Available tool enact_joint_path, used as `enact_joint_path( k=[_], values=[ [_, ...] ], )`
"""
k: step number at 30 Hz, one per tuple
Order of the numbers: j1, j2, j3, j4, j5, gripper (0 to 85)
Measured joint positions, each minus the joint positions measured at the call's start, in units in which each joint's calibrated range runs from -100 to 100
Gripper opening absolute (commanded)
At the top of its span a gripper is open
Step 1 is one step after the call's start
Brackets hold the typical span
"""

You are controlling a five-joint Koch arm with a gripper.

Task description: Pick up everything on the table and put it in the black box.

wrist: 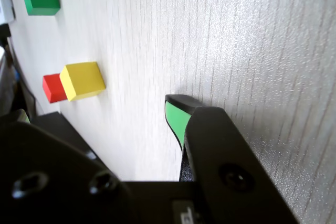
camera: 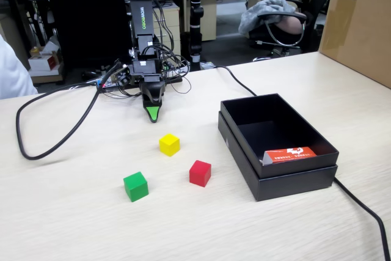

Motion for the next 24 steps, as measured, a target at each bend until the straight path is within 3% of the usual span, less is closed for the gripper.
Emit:
enact_joint_path(
  k=[3, 14, 24],
  values=[
    [-0.1, 0.4, 1.4, -1.2, 0.0, 49.9],
    [-0.8, 6.5, 21.8, -31.1, 0.3, 47.6],
    [0.6, 36.9, 62.7, -59.8, 0.7, 47.2]
  ],
)
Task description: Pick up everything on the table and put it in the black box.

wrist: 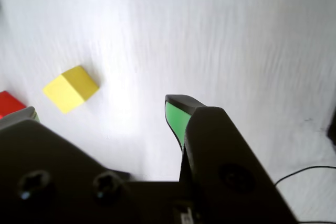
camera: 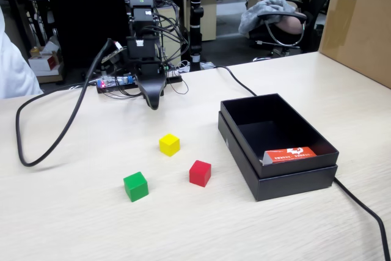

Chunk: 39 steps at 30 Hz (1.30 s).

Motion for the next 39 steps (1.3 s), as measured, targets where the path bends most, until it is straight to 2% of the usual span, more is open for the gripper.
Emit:
enact_joint_path(
  k=[8, 16, 30, 39],
  values=[
    [2.4, 28.9, 24.0, -11.1, -1.7, 47.2],
    [3.2, 46.2, 30.6, -11.1, -3.4, 47.3],
    [3.2, 59.7, 37.6, -11.1, -3.5, 47.3],
    [3.0, 65.4, 39.1, -11.1, -3.6, 44.4]
  ],
)
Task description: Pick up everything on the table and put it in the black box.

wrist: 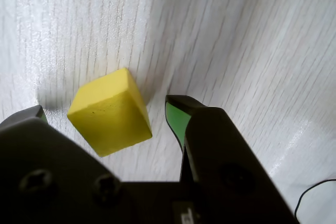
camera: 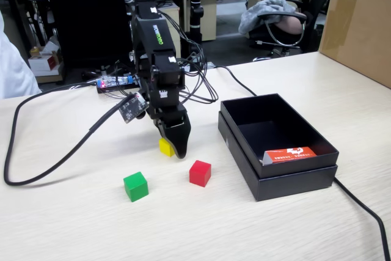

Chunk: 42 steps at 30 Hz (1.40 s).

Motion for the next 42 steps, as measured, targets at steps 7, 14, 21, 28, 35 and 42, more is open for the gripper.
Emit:
enact_joint_path(
  k=[7, 14, 21, 28, 35, 42],
  values=[
    [-0.2, 1.0, 0.8, 0.0, -0.2, 24.1],
    [-0.4, 1.0, 1.6, 0.0, -0.4, 0.8],
    [1.4, -13.2, -9.2, -0.1, 0.1, 0.8],
    [11.5, -38.2, -8.9, -3.3, 6.2, 0.8],
    [19.4, -38.7, 8.1, -4.3, 11.8, 0.8],
    [19.8, -21.7, 21.9, -4.2, 12.7, 0.8]
  ],
)
